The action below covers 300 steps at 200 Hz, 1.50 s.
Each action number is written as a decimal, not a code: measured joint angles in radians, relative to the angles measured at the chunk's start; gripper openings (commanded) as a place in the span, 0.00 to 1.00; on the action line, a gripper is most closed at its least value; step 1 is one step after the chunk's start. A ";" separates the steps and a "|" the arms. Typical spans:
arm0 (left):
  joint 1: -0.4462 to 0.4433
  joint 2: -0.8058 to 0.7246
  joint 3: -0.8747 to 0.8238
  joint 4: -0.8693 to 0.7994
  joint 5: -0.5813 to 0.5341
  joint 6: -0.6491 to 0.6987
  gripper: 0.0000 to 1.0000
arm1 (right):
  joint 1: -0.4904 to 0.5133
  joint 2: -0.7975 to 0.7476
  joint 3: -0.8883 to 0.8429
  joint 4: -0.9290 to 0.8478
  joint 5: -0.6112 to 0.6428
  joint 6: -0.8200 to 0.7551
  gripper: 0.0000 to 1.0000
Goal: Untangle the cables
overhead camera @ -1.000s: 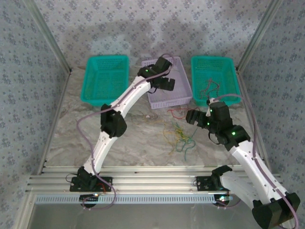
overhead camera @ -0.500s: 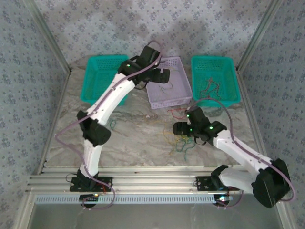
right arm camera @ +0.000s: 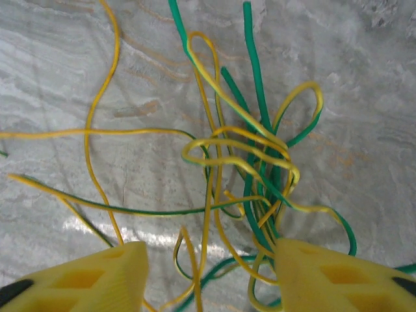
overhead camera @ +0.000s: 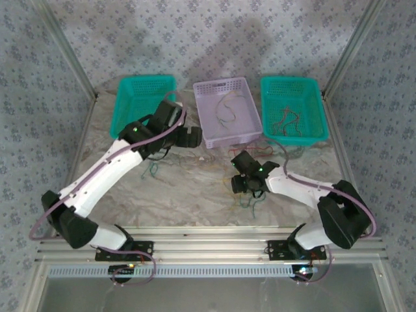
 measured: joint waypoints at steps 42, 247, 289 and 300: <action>-0.001 -0.163 -0.183 0.022 -0.039 -0.023 1.00 | 0.002 0.006 0.029 -0.001 0.035 0.008 0.21; -0.001 -0.362 -0.421 0.044 -0.081 -0.108 1.00 | 0.017 0.113 0.125 -0.049 0.006 -0.021 0.00; -0.001 -0.362 -0.467 0.072 -0.036 -0.142 1.00 | 0.003 -0.002 0.158 -0.015 -0.115 -0.026 0.00; -0.001 -0.362 -0.483 0.095 -0.013 -0.150 1.00 | -0.011 -0.032 0.167 0.006 -0.168 -0.034 0.00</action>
